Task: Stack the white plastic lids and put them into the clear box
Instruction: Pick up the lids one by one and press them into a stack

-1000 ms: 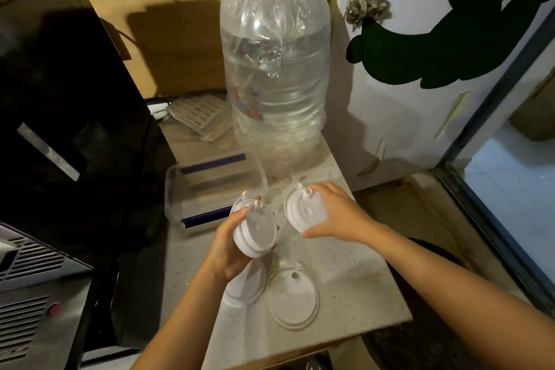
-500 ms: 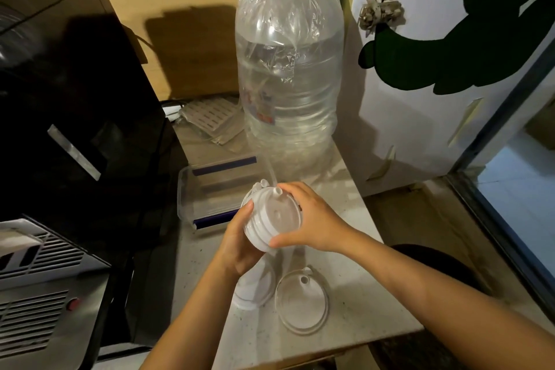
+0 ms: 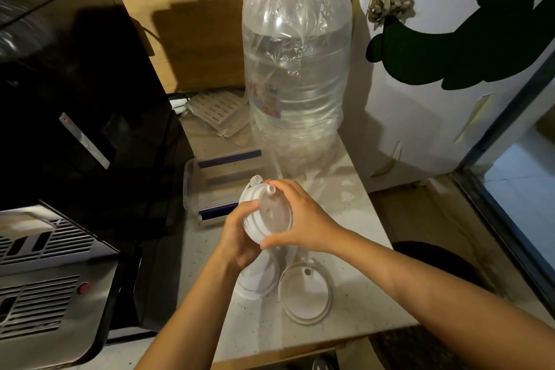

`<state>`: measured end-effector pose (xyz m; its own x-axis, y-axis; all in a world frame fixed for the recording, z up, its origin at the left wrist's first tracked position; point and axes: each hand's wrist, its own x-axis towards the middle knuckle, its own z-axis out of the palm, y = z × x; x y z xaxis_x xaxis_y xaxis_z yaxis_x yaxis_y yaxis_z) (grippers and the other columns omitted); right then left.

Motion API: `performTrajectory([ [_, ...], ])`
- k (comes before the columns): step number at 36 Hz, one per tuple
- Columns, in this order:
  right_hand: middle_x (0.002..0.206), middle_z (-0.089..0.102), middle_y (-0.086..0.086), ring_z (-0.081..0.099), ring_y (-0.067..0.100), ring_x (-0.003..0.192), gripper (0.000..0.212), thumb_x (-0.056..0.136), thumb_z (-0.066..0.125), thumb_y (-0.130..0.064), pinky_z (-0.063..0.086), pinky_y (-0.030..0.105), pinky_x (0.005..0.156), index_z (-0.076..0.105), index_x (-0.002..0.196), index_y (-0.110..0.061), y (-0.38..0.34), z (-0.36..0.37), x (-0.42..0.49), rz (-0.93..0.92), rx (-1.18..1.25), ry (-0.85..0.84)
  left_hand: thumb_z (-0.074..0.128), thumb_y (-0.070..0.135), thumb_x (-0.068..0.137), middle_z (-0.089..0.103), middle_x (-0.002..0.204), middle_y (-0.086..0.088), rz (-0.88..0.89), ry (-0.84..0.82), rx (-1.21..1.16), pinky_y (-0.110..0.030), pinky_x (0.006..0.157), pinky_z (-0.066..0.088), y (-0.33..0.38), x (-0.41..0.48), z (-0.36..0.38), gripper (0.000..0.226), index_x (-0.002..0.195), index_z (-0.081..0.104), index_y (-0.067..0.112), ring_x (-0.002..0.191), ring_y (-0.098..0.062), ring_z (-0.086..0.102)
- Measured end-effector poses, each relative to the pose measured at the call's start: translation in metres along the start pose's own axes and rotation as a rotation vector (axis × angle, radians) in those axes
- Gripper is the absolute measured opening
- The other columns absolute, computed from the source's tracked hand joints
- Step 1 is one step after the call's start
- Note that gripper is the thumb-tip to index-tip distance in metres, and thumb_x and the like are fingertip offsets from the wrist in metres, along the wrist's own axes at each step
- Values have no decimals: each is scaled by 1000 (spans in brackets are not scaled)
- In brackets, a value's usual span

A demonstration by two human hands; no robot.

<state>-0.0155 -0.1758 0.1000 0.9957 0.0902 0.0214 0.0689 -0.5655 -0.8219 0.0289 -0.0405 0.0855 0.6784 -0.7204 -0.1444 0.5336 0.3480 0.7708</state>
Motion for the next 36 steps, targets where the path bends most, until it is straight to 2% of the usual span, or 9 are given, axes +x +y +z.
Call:
performTrajectory([
  [4,140,26,-8,28,4,121,101,58,83,-37,32,24,97,20,136,-31,5,0,-2,10,4,-65,81,38,40,72,79,-8,18,25,28,-29,61,56,-1,-4,-2,59,91,70,11,73,-19,67],
  [6,144,22,-9,23,1,123,106,59,82,-39,27,23,100,13,138,-33,11,0,-7,31,-1,-95,80,34,39,69,83,-8,7,55,49,-33,63,54,-2,-6,-5,68,101,63,11,74,-20,64],
  [11,152,9,-5,15,15,137,108,64,76,-50,24,30,106,4,141,-31,33,4,-26,146,-151,-196,61,26,49,57,90,-8,-16,138,17,-40,71,40,-6,-15,-15,54,102,58,19,80,-23,53],
  [16,149,17,-1,23,22,134,100,65,71,-57,35,35,99,12,140,-27,50,17,-50,235,-363,-267,74,25,35,61,83,-7,-72,178,39,-39,67,44,-15,-27,-24,62,96,62,19,74,-21,58],
  [19,147,21,0,27,23,131,96,65,69,-59,38,38,97,16,138,-25,56,29,-64,282,-430,-286,63,26,44,60,84,-8,-96,221,16,-38,67,44,-22,-33,-28,52,96,61,20,76,-23,56],
  [25,140,30,2,33,25,124,95,63,67,-64,40,38,94,21,135,-23,58,50,-83,297,-557,-270,65,27,44,64,77,-6,-98,237,21,-38,71,42,-29,-45,-29,46,89,65,19,72,-20,59],
  [27,137,33,4,34,25,120,94,62,67,-64,40,37,91,23,133,-20,56,56,-84,290,-599,-264,74,27,37,66,76,-4,-91,232,51,-38,72,42,-30,-47,-30,57,92,63,19,70,-19,60],
  [30,133,36,5,35,25,117,90,63,66,-62,41,35,87,27,130,-17,53,63,-84,289,-649,-253,85,43,25,65,79,-5,-88,239,78,-38,72,42,-31,-50,-32,81,99,60,19,74,-20,58],
  [36,135,36,7,35,26,118,84,68,66,-56,42,35,90,28,130,-14,49,66,-81,310,-677,-251,83,45,30,69,76,-1,-112,235,116,-36,74,46,-33,-52,-39,67,91,65,26,72,-16,63],
])
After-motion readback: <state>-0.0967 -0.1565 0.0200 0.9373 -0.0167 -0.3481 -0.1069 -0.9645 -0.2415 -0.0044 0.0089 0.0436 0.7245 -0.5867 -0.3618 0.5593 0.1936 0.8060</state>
